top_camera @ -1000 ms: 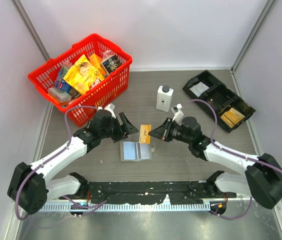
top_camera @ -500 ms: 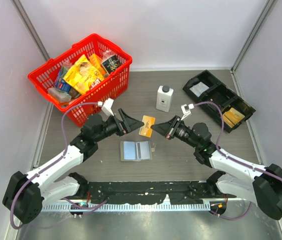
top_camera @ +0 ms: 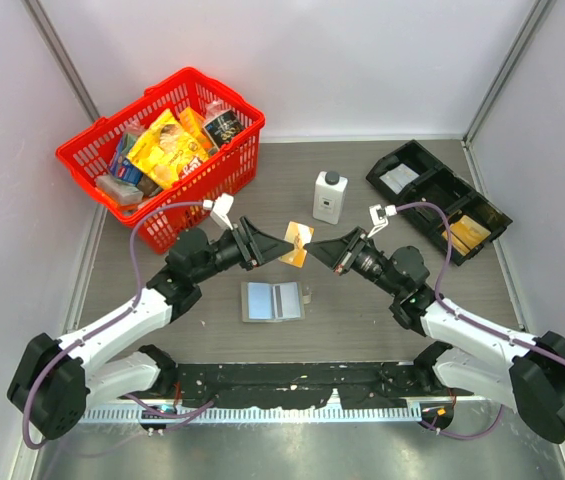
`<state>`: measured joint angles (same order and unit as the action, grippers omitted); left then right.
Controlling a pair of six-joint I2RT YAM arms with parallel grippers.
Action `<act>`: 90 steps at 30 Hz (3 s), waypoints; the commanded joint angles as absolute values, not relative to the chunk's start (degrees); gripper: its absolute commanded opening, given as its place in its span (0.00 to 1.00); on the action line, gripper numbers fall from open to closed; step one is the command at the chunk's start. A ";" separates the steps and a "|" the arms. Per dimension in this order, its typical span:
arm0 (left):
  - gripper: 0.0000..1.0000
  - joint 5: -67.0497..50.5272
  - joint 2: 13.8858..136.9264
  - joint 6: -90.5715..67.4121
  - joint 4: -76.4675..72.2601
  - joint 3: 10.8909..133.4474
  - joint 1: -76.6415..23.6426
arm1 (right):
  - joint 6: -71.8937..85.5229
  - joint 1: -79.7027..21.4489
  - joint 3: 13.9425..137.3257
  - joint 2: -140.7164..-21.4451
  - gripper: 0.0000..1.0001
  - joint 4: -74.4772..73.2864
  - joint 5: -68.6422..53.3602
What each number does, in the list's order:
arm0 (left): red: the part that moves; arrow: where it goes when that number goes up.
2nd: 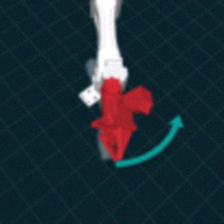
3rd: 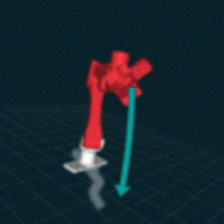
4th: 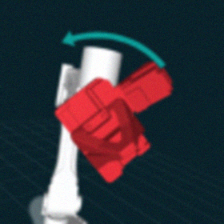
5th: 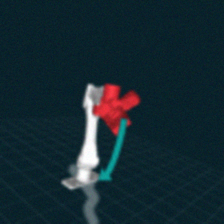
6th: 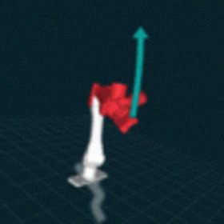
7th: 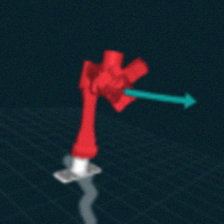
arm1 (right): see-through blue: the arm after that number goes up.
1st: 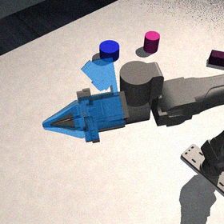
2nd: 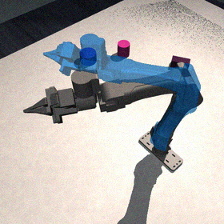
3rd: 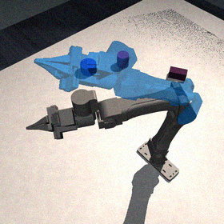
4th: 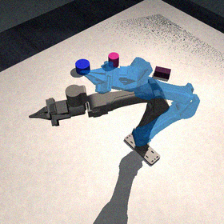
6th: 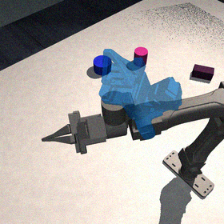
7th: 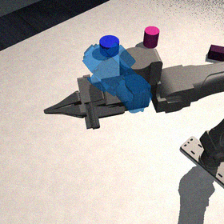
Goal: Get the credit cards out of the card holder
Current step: Remove the credit card from the card holder, then place the credit card in the storage box.
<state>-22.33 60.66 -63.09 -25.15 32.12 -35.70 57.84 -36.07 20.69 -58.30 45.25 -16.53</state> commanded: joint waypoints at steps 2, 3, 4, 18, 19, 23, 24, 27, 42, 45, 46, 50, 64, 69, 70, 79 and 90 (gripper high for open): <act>0.59 -23.73 60.82 -64.07 -30.32 33.93 -36.82 | 58.10 -35.68 22.85 -56.51 0.01 49.48 -15.20; 0.57 -23.56 60.99 -64.07 -30.32 34.01 -37.00 | 58.18 -35.68 22.85 -56.51 0.01 49.66 -15.21; 0.56 -23.38 61.08 -64.07 -30.41 33.84 -37.26 | 58.36 -35.68 22.85 -56.60 0.01 49.75 -15.21; 0.00 -23.99 61.17 -54.61 -20.51 38.66 -38.23 | 57.84 -35.16 23.72 -57.04 0.19 48.44 -17.74; 0.00 -24.26 61.08 -51.45 -17.17 39.98 -38.15 | 56.79 -35.07 24.08 -56.69 0.25 47.38 -18.54; 0.00 -27.59 62.83 -37.92 -1.72 49.62 -36.48 | 49.24 -33.93 28.03 -52.22 0.52 35.18 -21.09; 0.00 -28.90 63.45 -34.31 2.77 51.83 -36.13 | 44.78 -33.93 30.21 -51.42 0.58 28.72 -21.35; 0.00 -34.17 65.91 -24.29 12.18 58.78 -35.68 | 35.71 -33.84 35.67 -47.56 0.68 15.68 -21.27; 0.00 -47.46 75.06 13.96 54.13 84.27 -38.49 | 0.35 -33.93 63.89 -49.30 0.73 -29.35 -34.44; 0.00 -50.09 75.32 15.99 56.77 87.36 -39.29 | -2.72 -33.84 66.27 -51.76 0.71 -31.02 -39.28; 0.00 -50.97 75.32 16.43 56.86 87.97 -39.55 | -2.99 -33.92 66.53 -52.81 0.70 -31.03 -40.51; 0.00 -53.79 75.32 17.66 56.78 89.03 -40.25 | -3.52 -33.93 68.37 -55.45 0.68 -30.59 -44.37; 0.00 -53.88 77.25 19.07 57.66 90.35 -40.43 | -2.90 -33.84 69.96 -59.50 0.65 -29.36 -48.69; 0.00 -53.35 77.52 19.16 58.18 90.35 -41.04 | -3.08 -33.93 69.96 -59.41 0.52 -28.48 -50.01; 0.00 -53.18 77.69 19.16 58.27 90.44 -41.13 | -3.08 -33.93 70.22 -59.59 0.50 -28.56 -50.10; 0.00 -51.60 78.31 19.25 58.27 90.26 -41.75 | -3.25 -33.92 70.31 -60.21 0.01 -29.00 -52.47; 0.82 -32.35 71.99 0.37 34.05 76.92 -35.70 | 3.94 -30.15 66.45 -58.62 0.01 -32.17 -34.99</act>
<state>-40.32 75.70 10.44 48.21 81.69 -40.29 -0.43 -32.64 67.81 -60.20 -31.97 -42.04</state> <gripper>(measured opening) 0.807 0.030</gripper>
